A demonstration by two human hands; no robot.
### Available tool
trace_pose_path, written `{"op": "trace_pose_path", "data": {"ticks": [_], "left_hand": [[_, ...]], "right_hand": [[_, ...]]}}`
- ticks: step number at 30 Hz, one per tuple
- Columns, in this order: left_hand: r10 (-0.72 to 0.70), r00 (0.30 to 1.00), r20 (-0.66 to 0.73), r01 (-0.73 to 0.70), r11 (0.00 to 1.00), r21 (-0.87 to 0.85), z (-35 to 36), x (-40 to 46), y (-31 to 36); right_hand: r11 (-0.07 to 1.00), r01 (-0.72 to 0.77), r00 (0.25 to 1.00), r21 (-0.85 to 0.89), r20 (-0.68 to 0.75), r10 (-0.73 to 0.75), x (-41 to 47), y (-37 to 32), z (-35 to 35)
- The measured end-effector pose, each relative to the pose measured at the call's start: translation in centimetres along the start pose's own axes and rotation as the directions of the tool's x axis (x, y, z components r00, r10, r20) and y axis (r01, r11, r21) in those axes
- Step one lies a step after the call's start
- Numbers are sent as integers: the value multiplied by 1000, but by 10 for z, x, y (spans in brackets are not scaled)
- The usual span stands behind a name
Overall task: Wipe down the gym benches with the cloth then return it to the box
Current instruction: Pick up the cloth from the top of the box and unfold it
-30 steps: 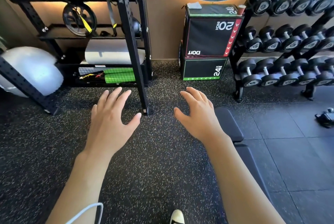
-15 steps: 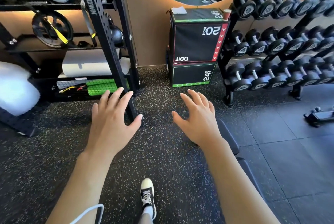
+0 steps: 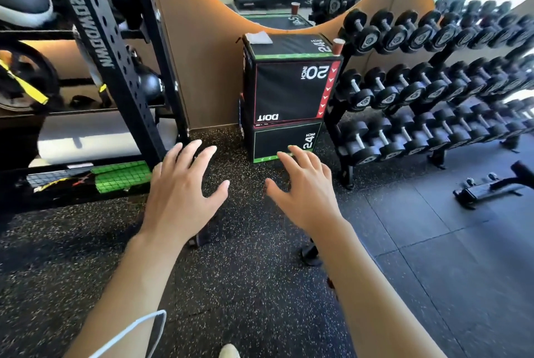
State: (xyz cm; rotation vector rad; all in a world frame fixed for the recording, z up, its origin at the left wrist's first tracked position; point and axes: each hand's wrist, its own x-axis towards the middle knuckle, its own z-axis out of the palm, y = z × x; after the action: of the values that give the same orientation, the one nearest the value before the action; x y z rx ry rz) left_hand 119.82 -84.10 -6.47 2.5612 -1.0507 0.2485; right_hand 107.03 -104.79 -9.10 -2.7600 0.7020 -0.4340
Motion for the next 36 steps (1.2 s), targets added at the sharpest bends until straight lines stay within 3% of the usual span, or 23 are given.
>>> {"op": "trace_pose_path", "data": {"ticks": [16,29,36], "left_hand": [[55,998,36,-54,997,-48,90,202,11],[-72,997,-25,71,997,-41,146,383,53],[-92,995,-30,91,995,-39,169,456,38]], "right_hand": [[996,-81,997,-42,15,82,170,93,34],[999,15,1000,30,21,-15,373,202,34],[998,20,999,55,47,-23,452,222,55]]}}
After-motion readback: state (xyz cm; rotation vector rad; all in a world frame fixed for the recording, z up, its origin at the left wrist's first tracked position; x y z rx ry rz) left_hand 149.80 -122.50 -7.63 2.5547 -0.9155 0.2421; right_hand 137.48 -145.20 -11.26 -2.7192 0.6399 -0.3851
